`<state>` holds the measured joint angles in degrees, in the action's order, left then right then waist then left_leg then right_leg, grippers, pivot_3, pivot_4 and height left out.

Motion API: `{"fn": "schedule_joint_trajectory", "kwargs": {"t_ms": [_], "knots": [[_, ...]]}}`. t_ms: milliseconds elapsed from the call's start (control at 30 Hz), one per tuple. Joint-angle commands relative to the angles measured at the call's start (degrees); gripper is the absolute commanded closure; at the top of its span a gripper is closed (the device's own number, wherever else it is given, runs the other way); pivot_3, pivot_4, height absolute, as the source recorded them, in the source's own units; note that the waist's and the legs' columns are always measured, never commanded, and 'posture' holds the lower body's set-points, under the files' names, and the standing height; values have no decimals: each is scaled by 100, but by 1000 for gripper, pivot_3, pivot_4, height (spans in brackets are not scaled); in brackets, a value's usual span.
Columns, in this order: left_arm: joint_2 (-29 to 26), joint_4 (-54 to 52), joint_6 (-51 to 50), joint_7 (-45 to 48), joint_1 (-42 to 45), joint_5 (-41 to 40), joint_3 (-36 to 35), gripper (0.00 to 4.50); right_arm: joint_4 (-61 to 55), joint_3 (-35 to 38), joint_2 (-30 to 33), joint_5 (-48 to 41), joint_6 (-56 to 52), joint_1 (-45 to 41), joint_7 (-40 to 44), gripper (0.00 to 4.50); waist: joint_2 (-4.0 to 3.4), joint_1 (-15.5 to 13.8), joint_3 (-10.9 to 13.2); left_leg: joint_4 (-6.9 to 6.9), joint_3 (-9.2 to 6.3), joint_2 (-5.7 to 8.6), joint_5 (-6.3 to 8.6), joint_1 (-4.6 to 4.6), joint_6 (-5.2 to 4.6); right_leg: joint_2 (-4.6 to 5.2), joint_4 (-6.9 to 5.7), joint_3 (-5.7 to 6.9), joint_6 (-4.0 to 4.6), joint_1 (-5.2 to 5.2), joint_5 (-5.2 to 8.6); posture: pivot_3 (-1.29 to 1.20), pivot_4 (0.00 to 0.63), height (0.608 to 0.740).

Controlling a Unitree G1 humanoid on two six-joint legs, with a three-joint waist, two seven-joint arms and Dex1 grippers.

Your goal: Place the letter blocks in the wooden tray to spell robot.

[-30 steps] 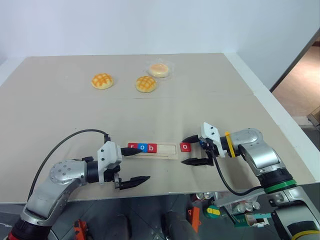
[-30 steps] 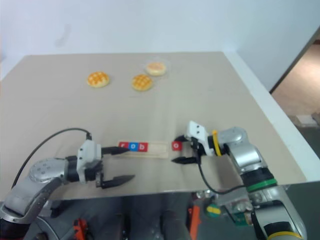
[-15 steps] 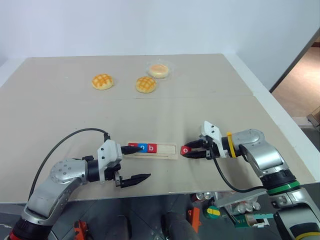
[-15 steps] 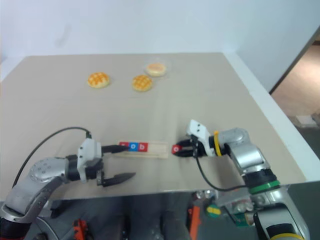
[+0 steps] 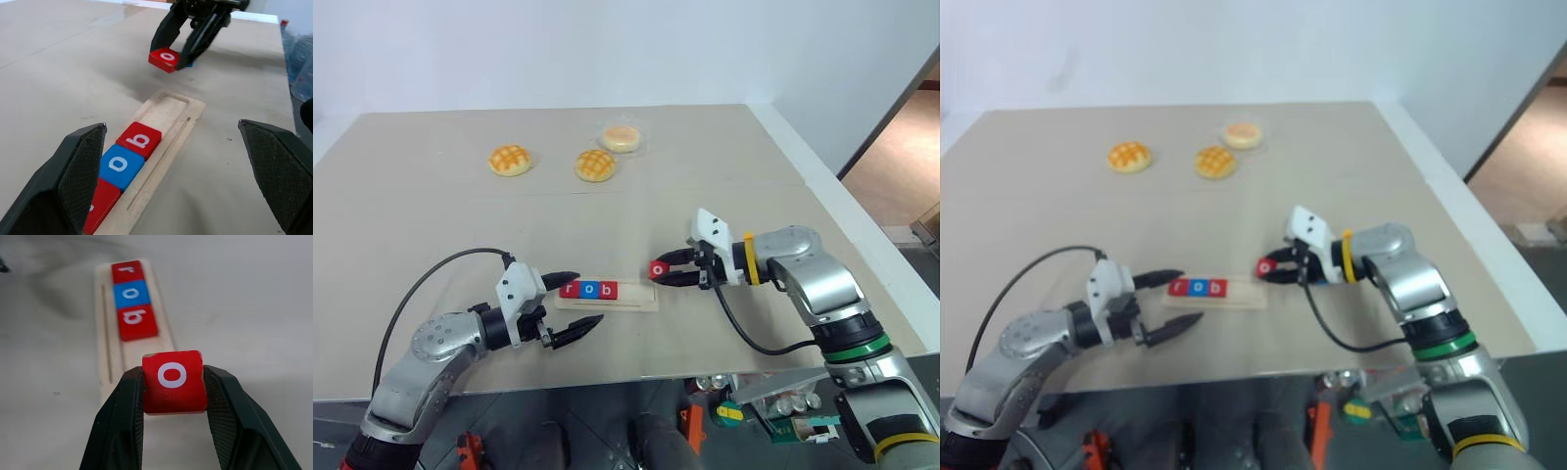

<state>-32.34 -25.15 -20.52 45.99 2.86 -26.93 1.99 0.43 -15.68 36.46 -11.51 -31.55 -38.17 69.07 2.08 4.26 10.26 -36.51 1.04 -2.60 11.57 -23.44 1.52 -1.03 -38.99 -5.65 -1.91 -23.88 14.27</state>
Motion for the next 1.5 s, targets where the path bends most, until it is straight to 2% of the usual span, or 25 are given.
{"fn": "schedule_joint_trajectory", "kwargs": {"t_ms": [33,300,600,1067,1500], "knots": [[42,-127,-56,-120,-27,-62,-105,0,-268,-175,-51,41,-26,-100,31,3306,0,-3,0,0,2,1,0,-1,0,2,0,-2,-1,-2,0,0,150,740],[40,-159,-59,-200,-65,-29,-99,0,30,-594,-254,356,403,-300,48,3306,0,0,0,0,3,1,0,1,0,1,0,-2,1,-2,-2,0,150,740],[27,-212,-59,-236,-85,-4,-69,0,520,-704,-532,605,622,-506,50,3306,0,1,0,1,4,1,0,-1,0,2,1,-2,1,-3,0,0,150,740],[3,-318,-106,-312,-149,-8,-51,0,889,-733,-786,747,670,-616,80,3306,0,4,0,2,3,-1,0,0,0,0,0,-1,3,-3,-1,0,150,740],[-7,-270,-33,-262,-192,78,1,0,718,-773,-803,650,335,-558,157,3306,0,4,0,2,3,-1,0,1,0,0,0,-1,3,-3,-1,0,150,740]]}}
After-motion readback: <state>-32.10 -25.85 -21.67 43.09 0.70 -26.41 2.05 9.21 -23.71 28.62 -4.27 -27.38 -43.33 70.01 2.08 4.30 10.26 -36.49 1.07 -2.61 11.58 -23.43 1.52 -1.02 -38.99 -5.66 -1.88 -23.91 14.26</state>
